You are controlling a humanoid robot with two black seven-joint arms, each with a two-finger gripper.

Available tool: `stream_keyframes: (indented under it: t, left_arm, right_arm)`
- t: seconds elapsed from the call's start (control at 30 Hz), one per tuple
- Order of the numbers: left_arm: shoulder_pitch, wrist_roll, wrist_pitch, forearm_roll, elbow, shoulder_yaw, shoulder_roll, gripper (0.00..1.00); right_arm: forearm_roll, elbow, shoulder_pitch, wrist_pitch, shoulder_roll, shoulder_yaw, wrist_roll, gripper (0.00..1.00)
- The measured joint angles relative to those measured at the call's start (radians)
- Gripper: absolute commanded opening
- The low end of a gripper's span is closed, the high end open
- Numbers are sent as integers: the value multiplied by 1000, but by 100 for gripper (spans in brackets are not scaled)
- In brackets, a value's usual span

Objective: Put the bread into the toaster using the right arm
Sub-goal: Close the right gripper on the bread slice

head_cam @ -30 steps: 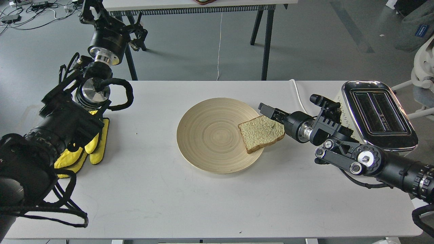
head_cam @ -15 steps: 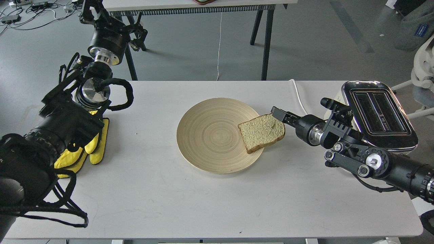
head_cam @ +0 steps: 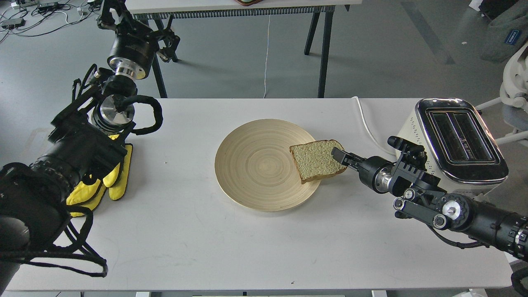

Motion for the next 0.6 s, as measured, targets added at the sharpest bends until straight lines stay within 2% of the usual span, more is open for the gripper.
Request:
stream_keyframes:
  t: [0.4,0.6]
  left_arm:
    - [0,0,2,0,0,0,0,100]
    - [0,0,2,0,0,0,0,100]
  right_arm:
    - [4,26,13,-31,-1,109,20,6]
    - [4,46,14,-28,-12,122,19,0]
